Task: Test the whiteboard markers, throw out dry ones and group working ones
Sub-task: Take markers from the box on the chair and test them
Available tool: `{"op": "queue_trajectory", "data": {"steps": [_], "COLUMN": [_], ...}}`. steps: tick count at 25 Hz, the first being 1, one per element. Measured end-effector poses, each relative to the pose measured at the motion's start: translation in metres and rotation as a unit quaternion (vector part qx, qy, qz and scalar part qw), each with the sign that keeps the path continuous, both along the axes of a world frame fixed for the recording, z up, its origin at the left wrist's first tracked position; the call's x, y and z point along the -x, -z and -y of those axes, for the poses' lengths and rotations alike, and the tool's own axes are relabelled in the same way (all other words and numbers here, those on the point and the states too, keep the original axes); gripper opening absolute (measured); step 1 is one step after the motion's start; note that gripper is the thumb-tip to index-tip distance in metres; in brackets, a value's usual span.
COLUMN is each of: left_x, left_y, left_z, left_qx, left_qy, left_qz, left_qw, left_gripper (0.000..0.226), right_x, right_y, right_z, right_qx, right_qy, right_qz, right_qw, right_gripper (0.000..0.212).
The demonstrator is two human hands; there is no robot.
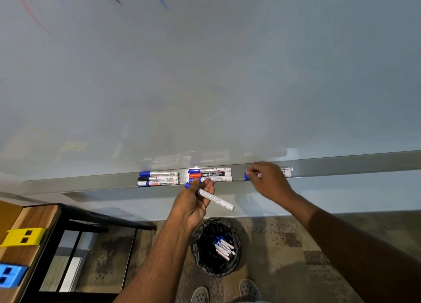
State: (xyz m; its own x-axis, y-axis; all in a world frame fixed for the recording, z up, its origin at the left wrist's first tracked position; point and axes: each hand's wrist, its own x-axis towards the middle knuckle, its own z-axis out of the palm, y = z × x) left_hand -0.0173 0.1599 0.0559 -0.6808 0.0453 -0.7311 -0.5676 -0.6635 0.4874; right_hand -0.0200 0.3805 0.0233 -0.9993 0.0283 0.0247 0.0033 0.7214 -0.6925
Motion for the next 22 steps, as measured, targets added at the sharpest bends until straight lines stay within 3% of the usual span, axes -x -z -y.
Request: {"op": "queue_trajectory", "data": {"steps": [2, 4, 9, 11, 13, 15, 16, 18, 19, 20, 22], "left_x": [0.001, 0.0, -0.002, -0.005, -0.011, -0.018, -0.02, -0.022, -0.022, -0.022, -0.023], "left_y": [0.001, -0.001, -0.001, 0.0, 0.001, 0.004, 0.01, 0.027, 0.033, 0.039, 0.046], "left_z": [-0.008, -0.017, -0.03, -0.033, -0.036, -0.034, -0.031, -0.025, -0.023, -0.022, -0.019], "left_qx": [-0.012, -0.021, -0.007, 0.045, 0.163, 0.355, 0.457, 0.64, 0.683, 0.697, 0.694], "left_qy": [0.001, 0.006, 0.025, 0.057, 0.13, 0.234, 0.297, 0.436, 0.491, 0.526, 0.556], "left_qz": [-0.015, -0.035, -0.083, -0.108, -0.149, -0.209, -0.242, -0.289, -0.293, -0.287, -0.265], "left_qw": [1.0, 0.999, 0.996, 0.992, 0.967, 0.881, 0.803, 0.563, 0.454, 0.393, 0.372], "left_gripper": [0.022, 0.023, 0.026, 0.024, 0.023, 0.035, 0.042, 0.057, 0.063, 0.066, 0.07], "right_x": [-0.011, -0.018, -0.023, -0.023, -0.02, -0.014, -0.011, -0.005, -0.002, 0.001, 0.007], "right_y": [-0.021, -0.033, -0.041, -0.04, -0.035, -0.025, -0.018, -0.003, 0.004, 0.008, 0.015], "right_z": [0.029, 0.051, 0.058, 0.053, 0.042, 0.023, 0.011, -0.012, -0.023, -0.031, -0.043], "right_qx": [0.108, 0.148, 0.139, 0.143, 0.124, 0.066, 0.019, -0.081, -0.122, -0.157, -0.21], "right_qy": [-0.061, -0.105, -0.102, -0.104, -0.082, -0.045, -0.027, 0.002, 0.012, 0.018, 0.014], "right_qz": [0.102, 0.16, 0.147, 0.158, 0.135, 0.071, 0.035, 0.005, 0.006, 0.009, 0.021], "right_qw": [0.987, 0.97, 0.974, 0.972, 0.98, 0.994, 0.999, 0.997, 0.992, 0.987, 0.977], "right_gripper": [0.011, 0.007, 0.011, 0.011, 0.013, 0.014, 0.015, 0.019, 0.021, 0.025, 0.038]}}
